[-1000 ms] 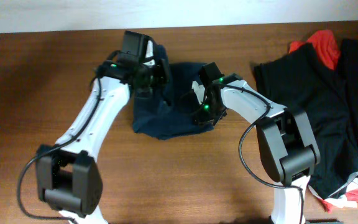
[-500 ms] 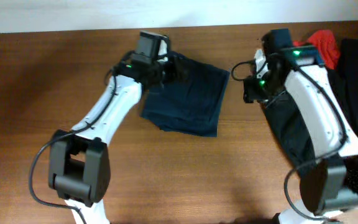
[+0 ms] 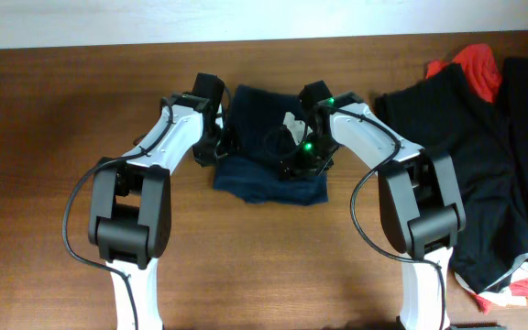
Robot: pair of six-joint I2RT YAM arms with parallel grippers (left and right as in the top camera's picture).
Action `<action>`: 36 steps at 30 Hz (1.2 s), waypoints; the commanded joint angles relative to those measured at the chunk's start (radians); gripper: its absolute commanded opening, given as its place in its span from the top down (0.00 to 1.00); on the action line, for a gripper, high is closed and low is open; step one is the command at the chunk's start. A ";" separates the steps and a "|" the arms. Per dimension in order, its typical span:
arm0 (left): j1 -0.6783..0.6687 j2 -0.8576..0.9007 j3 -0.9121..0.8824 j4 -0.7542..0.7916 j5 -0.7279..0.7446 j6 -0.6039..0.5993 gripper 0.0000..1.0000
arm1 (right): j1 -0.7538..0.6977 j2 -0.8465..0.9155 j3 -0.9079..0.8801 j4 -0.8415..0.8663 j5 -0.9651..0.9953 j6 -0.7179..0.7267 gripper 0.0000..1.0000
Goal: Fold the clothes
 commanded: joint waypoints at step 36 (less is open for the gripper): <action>0.294 -0.018 0.089 0.001 -0.204 0.493 1.00 | -0.141 -0.391 0.173 -0.372 0.488 0.130 0.34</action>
